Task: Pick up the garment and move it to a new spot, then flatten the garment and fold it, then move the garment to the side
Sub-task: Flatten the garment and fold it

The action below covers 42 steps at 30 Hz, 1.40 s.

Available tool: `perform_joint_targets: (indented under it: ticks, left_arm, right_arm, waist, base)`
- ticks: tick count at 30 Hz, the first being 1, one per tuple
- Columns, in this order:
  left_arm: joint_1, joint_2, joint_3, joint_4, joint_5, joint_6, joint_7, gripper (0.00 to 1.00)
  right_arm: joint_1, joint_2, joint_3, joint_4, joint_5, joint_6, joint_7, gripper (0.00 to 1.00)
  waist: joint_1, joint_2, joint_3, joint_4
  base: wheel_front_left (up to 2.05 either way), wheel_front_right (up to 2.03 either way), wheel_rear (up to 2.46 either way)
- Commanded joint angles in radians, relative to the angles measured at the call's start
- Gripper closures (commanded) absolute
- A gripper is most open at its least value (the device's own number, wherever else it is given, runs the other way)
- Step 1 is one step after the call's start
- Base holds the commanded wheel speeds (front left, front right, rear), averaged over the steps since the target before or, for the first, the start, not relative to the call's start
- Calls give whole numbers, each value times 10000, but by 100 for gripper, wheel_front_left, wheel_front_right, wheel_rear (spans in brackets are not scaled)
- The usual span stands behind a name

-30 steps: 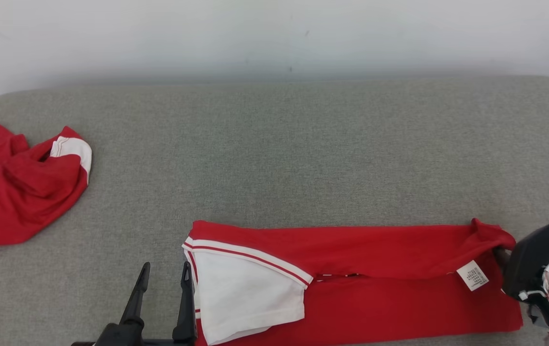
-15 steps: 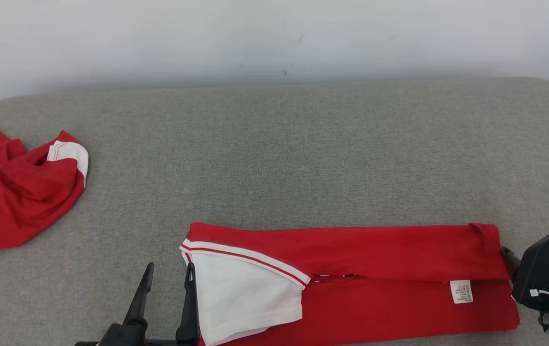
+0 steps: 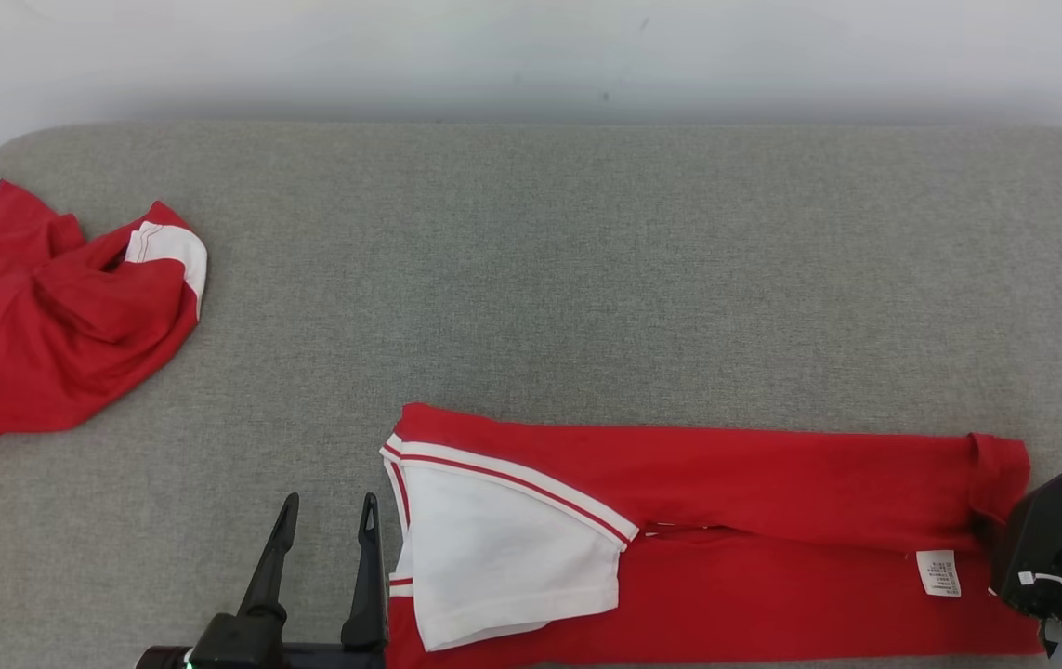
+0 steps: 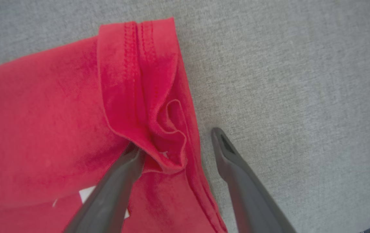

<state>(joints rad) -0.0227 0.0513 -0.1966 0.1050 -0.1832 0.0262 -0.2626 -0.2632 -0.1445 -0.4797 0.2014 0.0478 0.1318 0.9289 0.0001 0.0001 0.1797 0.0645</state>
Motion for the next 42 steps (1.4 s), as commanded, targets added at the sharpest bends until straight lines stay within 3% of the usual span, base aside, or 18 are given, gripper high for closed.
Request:
perform_joint_targets:
  ticks: [1, 6, 9, 14, 29, 34, 42]
  left_arm:
    - [-110, -13, 16, -38, 60, -12, -27, 0]
    - [-58, -14, 43, 6, 75, -24, -27, 0]
    - [22, -13, 82, 24, 90, -11, -27, 0]
    - [153, -13, 121, 34, 146, -41, -29, 0]
    - [427, -13, 91, -17, 89, -48, -27, 0]
    - [474, -13, 61, 6, -15, -34, -27, 0]
    - [410, -12, 22, 49, -164, -7, -27, 0]
  right_arm:
    - [-48, 41, -22, 373, -67, -27, -79, 0]
    - [-90, 207, 210, 1090, 213, -25, -53, 0]
    - [-70, 237, 426, 1188, 523, -23, -29, 100]
    - [-255, -138, 282, 983, 428, -30, -734, 100]
    - [-626, -728, -2512, 444, -1115, -27, -2098, 100]
    - [-79, -393, -1553, -345, -642, -27, -1605, 100]
    - [874, 182, 1406, -2516, 1084, -25, -672, 100]
  waist:
    - [-1, -1, 87, 80]
    - [-1, -1, 44, 65]
    - [-1, -1, -46, -15]
    - [-1, -1, -212, -256]
    - [-1, -1, -606, -557]
    - [-1, -1, -790, -560]
    - [-1, -1, -873, -545]
  base:
    - [0, 0, 0]
    - [0, 0, 0]
    - [0, 0, 0]
    - [0, 0, 0]
    - [0, 0, 0]
    - [0, 0, 0]
    - [0, 0, 0]
